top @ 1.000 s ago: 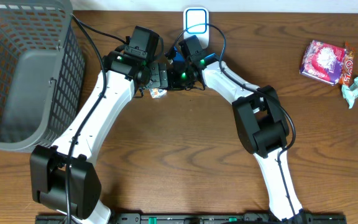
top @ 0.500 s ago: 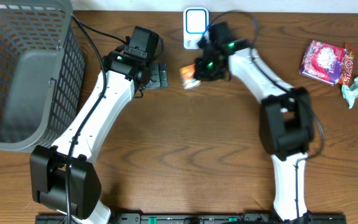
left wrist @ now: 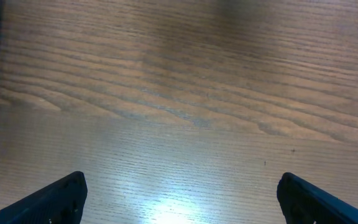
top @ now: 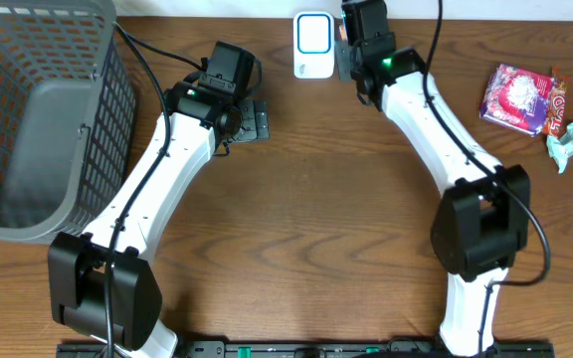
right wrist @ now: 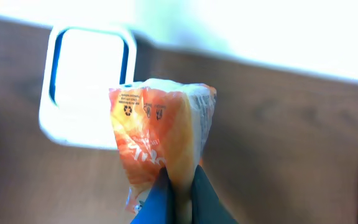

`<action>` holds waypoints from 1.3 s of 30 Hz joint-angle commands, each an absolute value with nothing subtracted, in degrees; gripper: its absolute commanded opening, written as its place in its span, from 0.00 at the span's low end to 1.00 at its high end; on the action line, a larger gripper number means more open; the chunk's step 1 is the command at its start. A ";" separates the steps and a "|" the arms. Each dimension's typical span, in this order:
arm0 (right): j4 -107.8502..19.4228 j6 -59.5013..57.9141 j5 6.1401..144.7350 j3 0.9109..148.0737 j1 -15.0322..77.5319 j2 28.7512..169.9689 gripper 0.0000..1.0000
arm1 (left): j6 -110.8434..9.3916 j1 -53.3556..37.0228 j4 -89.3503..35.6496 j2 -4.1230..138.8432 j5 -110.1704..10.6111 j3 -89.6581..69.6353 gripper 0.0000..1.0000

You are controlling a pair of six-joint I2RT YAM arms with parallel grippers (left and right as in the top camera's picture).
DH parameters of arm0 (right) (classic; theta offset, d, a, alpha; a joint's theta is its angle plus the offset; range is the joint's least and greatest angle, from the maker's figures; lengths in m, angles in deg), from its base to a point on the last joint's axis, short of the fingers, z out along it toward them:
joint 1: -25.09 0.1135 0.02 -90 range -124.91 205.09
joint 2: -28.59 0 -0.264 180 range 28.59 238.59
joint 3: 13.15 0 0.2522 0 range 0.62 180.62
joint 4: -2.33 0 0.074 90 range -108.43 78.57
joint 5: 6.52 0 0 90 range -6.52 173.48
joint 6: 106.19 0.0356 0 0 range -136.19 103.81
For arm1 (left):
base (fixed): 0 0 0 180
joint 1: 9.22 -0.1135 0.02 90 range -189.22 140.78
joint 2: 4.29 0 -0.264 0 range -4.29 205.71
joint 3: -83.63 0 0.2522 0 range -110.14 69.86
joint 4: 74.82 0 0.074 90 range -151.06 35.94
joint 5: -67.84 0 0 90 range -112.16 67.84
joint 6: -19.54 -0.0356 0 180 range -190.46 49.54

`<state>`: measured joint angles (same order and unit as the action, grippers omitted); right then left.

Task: Scan the item barcode
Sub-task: 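Lift the orange box and hold it at the scanner, then carry the orange box right and release it with the other items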

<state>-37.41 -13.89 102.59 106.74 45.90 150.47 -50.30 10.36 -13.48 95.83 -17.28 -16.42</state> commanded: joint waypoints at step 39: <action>-54.93 -0.75 111.49 106.68 6.04 150.45 0.01 | -50.02 10.16 -13.33 96.22 -16.56 -17.36 0.98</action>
<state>-54.83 -2.39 116.76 106.63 8.38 148.61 -50.30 10.36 -13.46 95.83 -17.28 -16.42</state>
